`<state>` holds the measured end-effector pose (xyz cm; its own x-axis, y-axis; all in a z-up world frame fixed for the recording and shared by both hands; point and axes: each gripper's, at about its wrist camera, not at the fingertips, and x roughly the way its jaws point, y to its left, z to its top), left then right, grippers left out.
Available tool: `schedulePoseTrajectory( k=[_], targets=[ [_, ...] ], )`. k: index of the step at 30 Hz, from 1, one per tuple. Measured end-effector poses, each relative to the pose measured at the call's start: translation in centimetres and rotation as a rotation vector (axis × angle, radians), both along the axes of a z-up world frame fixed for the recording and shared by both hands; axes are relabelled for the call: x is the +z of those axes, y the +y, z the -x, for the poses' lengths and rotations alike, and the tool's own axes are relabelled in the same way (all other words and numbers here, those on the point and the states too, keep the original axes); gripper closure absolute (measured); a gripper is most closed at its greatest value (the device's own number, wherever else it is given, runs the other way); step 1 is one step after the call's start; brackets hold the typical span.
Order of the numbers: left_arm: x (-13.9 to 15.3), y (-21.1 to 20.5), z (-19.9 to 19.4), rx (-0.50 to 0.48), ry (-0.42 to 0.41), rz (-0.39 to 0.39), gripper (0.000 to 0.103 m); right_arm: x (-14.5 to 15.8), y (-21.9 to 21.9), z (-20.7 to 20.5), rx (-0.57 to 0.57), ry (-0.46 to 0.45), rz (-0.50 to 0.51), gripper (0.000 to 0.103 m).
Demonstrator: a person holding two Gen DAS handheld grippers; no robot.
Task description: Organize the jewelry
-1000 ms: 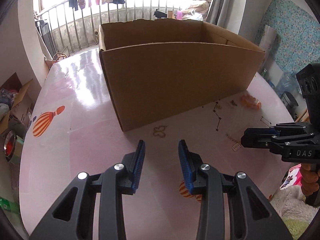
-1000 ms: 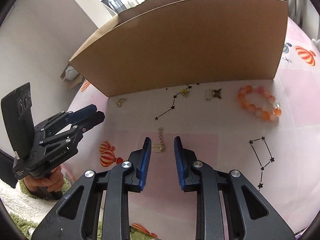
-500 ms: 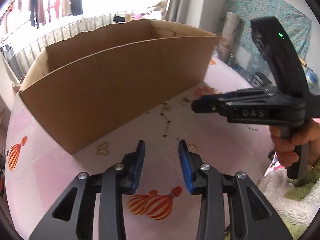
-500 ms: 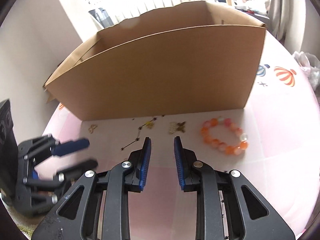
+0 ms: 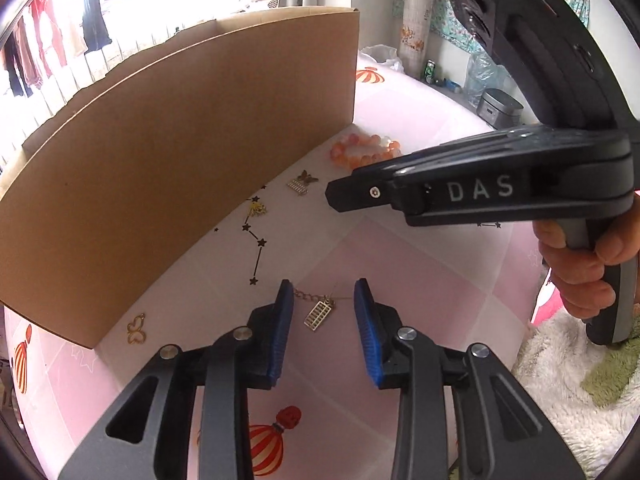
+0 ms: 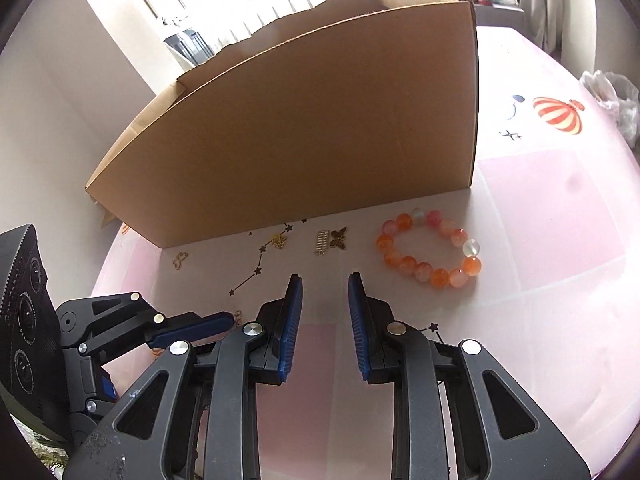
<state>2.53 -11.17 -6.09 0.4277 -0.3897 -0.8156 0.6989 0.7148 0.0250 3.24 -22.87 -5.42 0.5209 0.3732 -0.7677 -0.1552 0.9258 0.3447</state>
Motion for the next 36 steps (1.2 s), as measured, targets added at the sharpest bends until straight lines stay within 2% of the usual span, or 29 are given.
schedulePoseTrajectory(
  k=[8,22,28,36],
  targets=[
    [-0.1,-0.2,0.1,0.01,-0.006,-0.009,0.095,-0.2,-1.1,0.0,-0.008,0.003,-0.022,0.08],
    [-0.4,3.5,-0.9,0.151,0.014,0.027,0.096,0.6,0.4,-0.4,0.05,-0.047,-0.001,0.08],
    [-0.5,3.7,-0.9,0.168,0.009,0.032,0.096,0.4,1.4,-1.3,0.059,-0.058,0.072,0.081],
    [-0.5,4.2,-0.4,0.167,0.006,0.042,0.096,-0.1,1.9,-2.1,0.064,-0.061,0.16,0.091]
  ],
)
